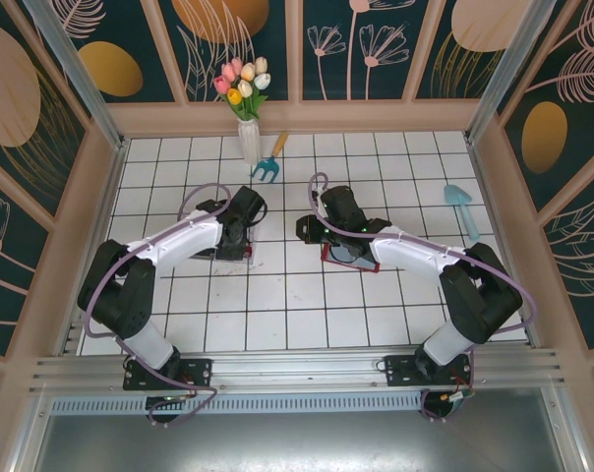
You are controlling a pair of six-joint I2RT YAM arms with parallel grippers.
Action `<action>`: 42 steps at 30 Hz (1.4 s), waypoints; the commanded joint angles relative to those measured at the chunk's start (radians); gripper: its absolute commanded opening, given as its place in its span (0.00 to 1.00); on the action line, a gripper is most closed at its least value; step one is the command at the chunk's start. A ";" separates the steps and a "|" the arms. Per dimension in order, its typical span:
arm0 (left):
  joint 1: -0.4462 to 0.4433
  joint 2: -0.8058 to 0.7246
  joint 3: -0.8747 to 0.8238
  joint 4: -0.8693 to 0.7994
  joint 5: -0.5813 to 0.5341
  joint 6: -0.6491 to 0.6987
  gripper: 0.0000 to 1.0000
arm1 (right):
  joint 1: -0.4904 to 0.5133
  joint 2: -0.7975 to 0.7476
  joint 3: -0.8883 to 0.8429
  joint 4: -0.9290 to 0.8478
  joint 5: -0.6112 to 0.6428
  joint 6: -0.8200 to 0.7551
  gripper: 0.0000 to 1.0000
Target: Take the credit cards out of the card holder
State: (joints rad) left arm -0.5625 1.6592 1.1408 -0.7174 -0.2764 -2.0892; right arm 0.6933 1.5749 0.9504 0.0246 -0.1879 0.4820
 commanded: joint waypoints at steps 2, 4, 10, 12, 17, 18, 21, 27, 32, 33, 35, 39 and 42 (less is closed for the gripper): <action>0.017 0.014 0.074 -0.025 -0.088 -0.073 0.42 | -0.005 -0.046 -0.014 -0.020 0.030 0.024 0.19; 0.022 0.016 0.091 -0.030 -0.114 -0.044 0.43 | -0.005 -0.049 -0.017 -0.019 0.034 0.031 0.20; 0.029 0.014 0.112 0.000 -0.129 0.047 0.43 | 0.002 -0.060 -0.024 -0.033 0.052 0.044 0.19; 0.029 0.009 0.124 -0.014 -0.141 0.073 0.43 | 0.005 -0.065 -0.025 -0.039 0.060 0.046 0.19; 0.030 -0.032 0.094 -0.073 -0.061 0.045 0.45 | 0.006 -0.075 -0.028 -0.049 0.069 0.051 0.20; 0.029 -0.042 0.078 -0.079 -0.024 0.043 0.46 | 0.007 -0.076 -0.027 -0.048 0.071 0.052 0.20; 0.029 -0.065 0.022 -0.105 0.071 0.012 0.49 | 0.008 -0.076 -0.024 -0.046 0.071 0.052 0.20; 0.029 -0.079 -0.041 -0.086 0.111 0.027 0.59 | 0.012 -0.064 -0.016 -0.039 0.065 0.048 0.20; 0.029 -0.062 -0.059 -0.054 0.097 0.034 0.59 | 0.013 -0.059 -0.015 -0.037 0.065 0.046 0.21; 0.029 -0.052 -0.057 -0.049 0.088 0.038 0.59 | 0.014 -0.058 -0.013 -0.038 0.065 0.046 0.20; 0.029 -0.033 -0.049 -0.024 0.059 0.049 0.60 | 0.014 -0.058 -0.012 -0.039 0.065 0.044 0.20; 0.029 -0.016 -0.065 0.083 0.014 0.079 0.60 | 0.014 -0.058 -0.009 -0.047 0.070 0.041 0.20; 0.029 -0.026 -0.107 0.170 -0.001 0.077 0.60 | 0.012 -0.059 -0.011 -0.051 0.073 0.039 0.20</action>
State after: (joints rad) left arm -0.5385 1.6314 1.0695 -0.6388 -0.2329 -2.0342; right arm 0.7002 1.5276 0.9333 -0.0120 -0.1307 0.5228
